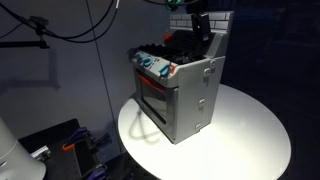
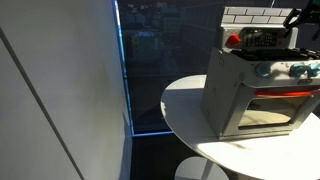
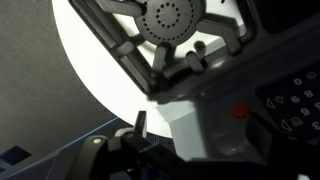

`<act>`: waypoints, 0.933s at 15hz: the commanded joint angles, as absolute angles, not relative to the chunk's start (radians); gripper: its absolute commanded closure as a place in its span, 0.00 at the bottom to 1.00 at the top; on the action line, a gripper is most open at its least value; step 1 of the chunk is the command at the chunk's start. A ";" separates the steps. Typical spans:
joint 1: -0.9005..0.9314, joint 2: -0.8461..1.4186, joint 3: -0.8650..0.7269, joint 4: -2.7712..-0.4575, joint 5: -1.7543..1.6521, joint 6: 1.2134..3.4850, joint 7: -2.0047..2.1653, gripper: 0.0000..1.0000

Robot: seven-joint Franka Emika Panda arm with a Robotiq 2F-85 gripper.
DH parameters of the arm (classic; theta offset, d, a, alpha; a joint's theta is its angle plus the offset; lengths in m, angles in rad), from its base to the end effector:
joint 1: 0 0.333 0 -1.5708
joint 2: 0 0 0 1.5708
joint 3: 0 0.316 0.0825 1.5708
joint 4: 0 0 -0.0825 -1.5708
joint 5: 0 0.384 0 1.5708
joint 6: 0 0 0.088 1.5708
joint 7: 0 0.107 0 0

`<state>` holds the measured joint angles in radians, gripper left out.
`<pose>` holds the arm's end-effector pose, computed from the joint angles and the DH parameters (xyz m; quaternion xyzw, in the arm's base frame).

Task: Press the top right knob on the stove

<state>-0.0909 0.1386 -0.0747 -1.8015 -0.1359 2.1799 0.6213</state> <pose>0.6152 -0.1059 0.4905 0.9271 -0.3493 0.1310 0.0364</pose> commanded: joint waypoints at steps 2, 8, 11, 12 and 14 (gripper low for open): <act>-0.080 0.166 -0.090 -1.757 -0.120 2.177 0.599 0.00; -0.079 0.180 -0.090 -1.744 -0.119 2.184 0.598 0.00; -0.079 0.192 -0.092 -1.731 -0.120 2.187 0.601 0.00; -0.079 0.195 -0.092 -1.727 -0.121 2.188 0.602 0.00; -0.079 0.200 -0.093 -1.721 -0.121 2.189 0.603 0.00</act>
